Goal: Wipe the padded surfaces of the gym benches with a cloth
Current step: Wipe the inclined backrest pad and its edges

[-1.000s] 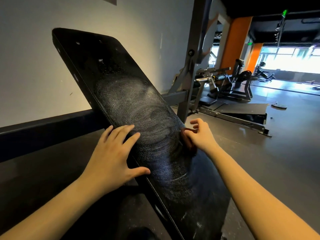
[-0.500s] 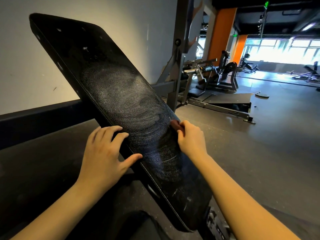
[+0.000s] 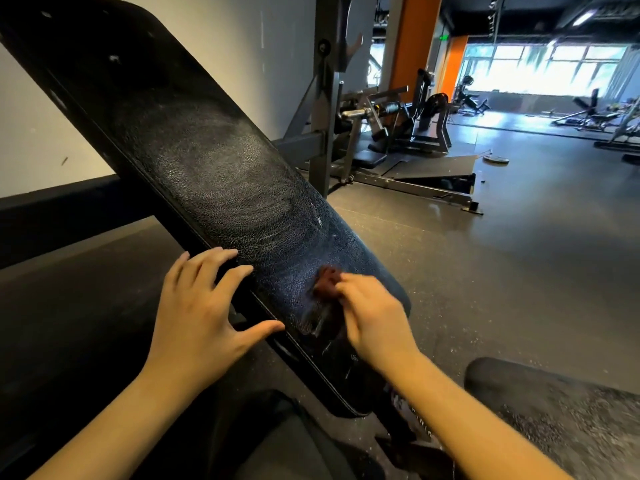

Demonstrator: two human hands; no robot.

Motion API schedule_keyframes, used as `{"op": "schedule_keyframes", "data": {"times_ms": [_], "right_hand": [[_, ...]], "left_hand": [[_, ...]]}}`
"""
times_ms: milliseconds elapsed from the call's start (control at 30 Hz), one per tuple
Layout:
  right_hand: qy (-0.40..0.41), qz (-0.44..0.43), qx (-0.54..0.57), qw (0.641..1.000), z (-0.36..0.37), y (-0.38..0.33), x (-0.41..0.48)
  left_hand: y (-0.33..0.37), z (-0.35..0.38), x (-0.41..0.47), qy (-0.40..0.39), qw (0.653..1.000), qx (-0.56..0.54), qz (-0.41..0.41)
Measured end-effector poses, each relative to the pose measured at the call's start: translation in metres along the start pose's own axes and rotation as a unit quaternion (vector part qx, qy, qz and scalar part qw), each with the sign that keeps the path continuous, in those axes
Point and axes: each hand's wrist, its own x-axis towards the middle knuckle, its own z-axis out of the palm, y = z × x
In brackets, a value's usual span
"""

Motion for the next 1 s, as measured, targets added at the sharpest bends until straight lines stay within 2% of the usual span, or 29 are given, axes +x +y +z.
{"op": "schedule_keyframes", "data": {"times_ms": [67, 133, 200, 267, 400, 500, 567, 633, 700, 800, 900, 933, 1000], "right_hand": [[-0.008, 0.136, -0.014, 0.991, 0.006, 0.036, 0.024], [-0.004, 0.262, 0.007, 0.965, 0.005, 0.064, 0.043], [0.019, 0.304, 0.026, 0.952, 0.003, 0.063, 0.05], [0.03, 0.264, 0.047, 0.963, 0.003, 0.031, 0.039], [0.031, 0.069, 0.135, 0.988, -0.022, -0.058, -0.034], [0.012, -0.062, 0.116, 0.991, -0.034, -0.055, -0.07], [0.002, -0.051, 0.061, 0.997, -0.031, -0.026, -0.067], [-0.005, 0.078, 0.037, 0.996, -0.025, 0.004, -0.051], [0.001, 0.242, 0.101, 0.965, -0.025, 0.028, -0.034], [0.022, 0.385, 0.309, 0.869, -0.033, 0.046, -0.019], [0.01, 0.448, 0.501, 0.74, -0.048, 0.034, -0.017], [0.003, 0.45, 0.545, 0.708, -0.053, 0.027, -0.017], [-0.014, 0.43, 0.602, 0.673, -0.061, 0.013, -0.016]], "left_hand": [[0.0, 0.001, -0.001, -0.001, 1.0, 0.0, -0.005], [0.001, 0.002, -0.001, -0.001, 1.0, -0.003, -0.013], [0.002, 0.002, 0.0, -0.002, 1.0, -0.004, -0.018], [0.002, 0.003, 0.0, 0.0, 1.0, -0.005, -0.018], [0.003, 0.004, -0.002, 0.006, 1.0, -0.011, -0.015], [0.004, 0.003, -0.004, 0.01, 1.0, -0.015, -0.011], [0.004, 0.003, -0.004, 0.01, 1.0, -0.019, -0.012], [0.004, 0.003, -0.005, 0.004, 1.0, -0.018, -0.014], [0.004, 0.004, -0.005, -0.002, 1.0, -0.016, -0.016], [0.005, 0.002, -0.006, -0.014, 1.0, -0.01, -0.02], [0.015, -0.002, -0.003, -0.017, 0.999, -0.013, -0.024], [0.021, -0.004, 0.0, -0.015, 0.999, -0.024, -0.018], [0.04, -0.004, 0.008, -0.022, 0.997, -0.067, 0.011]]}}
